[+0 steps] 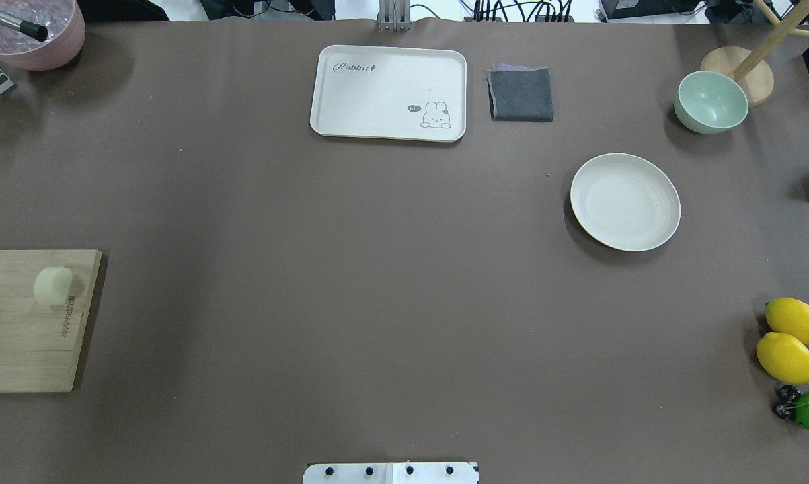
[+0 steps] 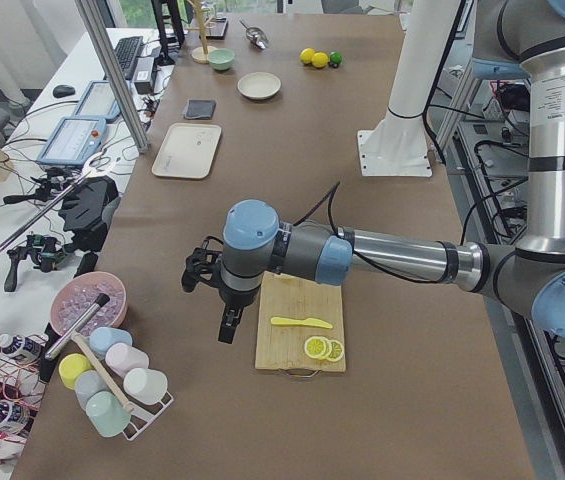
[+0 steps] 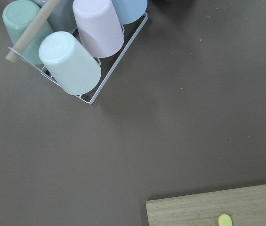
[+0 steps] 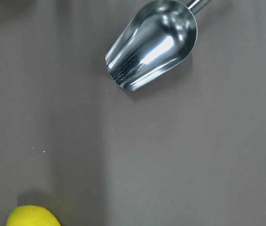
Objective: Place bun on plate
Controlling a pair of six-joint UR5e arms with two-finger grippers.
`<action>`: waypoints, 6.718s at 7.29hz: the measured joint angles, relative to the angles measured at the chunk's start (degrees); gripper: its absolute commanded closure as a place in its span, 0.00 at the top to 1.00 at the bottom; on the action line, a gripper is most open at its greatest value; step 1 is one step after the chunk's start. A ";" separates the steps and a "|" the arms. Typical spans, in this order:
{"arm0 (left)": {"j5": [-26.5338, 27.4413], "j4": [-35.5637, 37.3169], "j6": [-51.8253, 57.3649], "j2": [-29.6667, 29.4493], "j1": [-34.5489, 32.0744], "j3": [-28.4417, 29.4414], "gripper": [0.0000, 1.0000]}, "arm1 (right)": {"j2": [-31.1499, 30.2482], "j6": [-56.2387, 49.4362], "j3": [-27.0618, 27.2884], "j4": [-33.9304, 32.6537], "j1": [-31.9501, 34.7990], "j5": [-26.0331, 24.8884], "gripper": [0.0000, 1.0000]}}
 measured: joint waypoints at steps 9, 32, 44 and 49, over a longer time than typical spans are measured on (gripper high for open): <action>0.19 -0.02 0.11 1.13 -0.11 0.27 0.98 | 0.14 0.01 0.11 -0.09 0.09 2.77 1.00; -0.05 -0.81 0.19 1.77 0.48 -0.28 0.98 | 8.28 18.65 -3.64 24.19 -14.33 4.01 1.00; -0.75 -20.29 -4.83 2.45 0.69 8.71 0.98 | 15.44 52.44 -19.84 57.61 -39.82 -13.70 0.00; -1.08 -20.33 -4.83 2.53 0.45 8.11 0.98 | 15.32 55.49 -17.02 57.66 -38.13 -12.18 0.00</action>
